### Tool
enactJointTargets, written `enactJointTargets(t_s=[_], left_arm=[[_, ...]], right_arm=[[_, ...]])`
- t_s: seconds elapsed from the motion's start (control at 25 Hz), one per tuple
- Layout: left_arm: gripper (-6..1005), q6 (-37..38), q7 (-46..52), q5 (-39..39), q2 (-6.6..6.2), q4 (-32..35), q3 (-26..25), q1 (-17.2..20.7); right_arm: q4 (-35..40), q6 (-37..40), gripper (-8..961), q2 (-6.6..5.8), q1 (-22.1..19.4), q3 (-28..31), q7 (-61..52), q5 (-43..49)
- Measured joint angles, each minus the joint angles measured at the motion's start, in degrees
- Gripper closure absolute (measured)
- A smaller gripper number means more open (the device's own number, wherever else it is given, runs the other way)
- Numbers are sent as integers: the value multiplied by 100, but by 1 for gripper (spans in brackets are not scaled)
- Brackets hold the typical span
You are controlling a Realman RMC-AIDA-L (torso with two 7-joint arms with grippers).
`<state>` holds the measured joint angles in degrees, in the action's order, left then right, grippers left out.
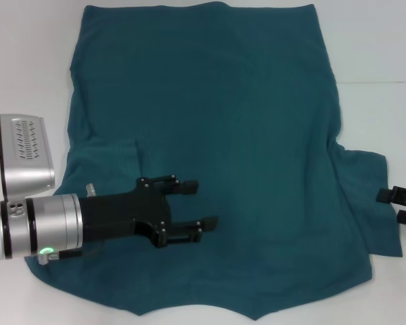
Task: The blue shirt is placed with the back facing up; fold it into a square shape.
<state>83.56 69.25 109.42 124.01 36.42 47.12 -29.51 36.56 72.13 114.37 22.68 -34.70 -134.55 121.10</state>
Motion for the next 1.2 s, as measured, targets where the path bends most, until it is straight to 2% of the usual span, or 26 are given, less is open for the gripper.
enactJointTargets(t_s=[0.24, 1.04, 1.2], left_arm=[[231, 0, 0, -2, 0, -6, -13, -9], [231, -61, 0, -9, -9, -22, -7, -54], [231, -84, 0, -9, -9, -22, 4, -55]], right_arm=[[-9, -10, 81, 5, 5, -1, 4, 2], [-142, -214, 82, 173, 70, 139, 84, -42], [-245, -190, 258, 187, 130, 199, 197, -51]])
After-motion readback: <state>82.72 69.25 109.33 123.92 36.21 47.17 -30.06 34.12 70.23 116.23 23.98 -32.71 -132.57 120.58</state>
